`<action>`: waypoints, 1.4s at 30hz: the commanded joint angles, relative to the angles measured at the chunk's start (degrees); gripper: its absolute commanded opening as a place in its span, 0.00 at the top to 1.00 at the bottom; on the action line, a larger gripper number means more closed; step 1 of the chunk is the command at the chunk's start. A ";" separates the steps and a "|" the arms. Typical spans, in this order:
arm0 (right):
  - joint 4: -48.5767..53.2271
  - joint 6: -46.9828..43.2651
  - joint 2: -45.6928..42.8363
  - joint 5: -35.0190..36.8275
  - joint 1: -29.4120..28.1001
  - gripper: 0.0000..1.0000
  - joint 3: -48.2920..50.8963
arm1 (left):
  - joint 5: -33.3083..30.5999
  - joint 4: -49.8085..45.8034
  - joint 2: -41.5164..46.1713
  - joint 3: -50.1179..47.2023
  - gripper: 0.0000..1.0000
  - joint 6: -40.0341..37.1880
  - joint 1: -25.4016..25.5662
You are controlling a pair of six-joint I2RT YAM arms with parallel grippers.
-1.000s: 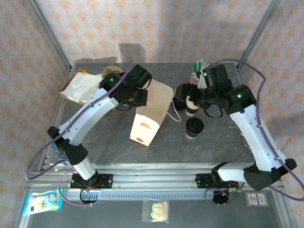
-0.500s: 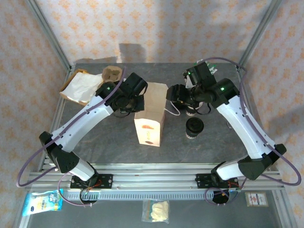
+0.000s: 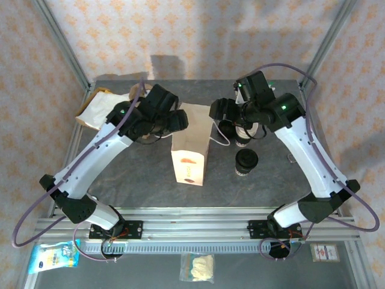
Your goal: Pack the takeout coffee
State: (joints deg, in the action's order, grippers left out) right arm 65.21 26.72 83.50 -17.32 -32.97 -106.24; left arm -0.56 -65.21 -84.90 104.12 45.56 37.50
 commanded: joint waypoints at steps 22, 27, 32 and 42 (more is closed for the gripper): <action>-9.63 -5.01 -6.37 4.78 2.49 0.14 7.19 | -8.77 -12.89 -16.44 14.16 0.25 36.23 -28.80; -9.75 -6.94 -6.63 4.06 4.00 0.13 7.66 | -3.95 -8.21 -18.88 10.06 0.27 19.37 -31.90; -9.60 -7.53 -5.50 2.32 4.40 0.13 7.68 | -9.00 -4.16 -18.09 9.04 0.33 -6.35 -32.01; -8.22 -6.46 -3.11 -2.78 4.41 0.14 6.12 | 1.70 10.15 -8.16 -9.46 0.42 -28.33 -37.03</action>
State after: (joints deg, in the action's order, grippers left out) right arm 56.55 20.73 79.68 -18.26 -28.82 -99.04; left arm -3.86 -60.80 -94.41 97.93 25.93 2.52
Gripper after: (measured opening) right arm 0.861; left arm 0.591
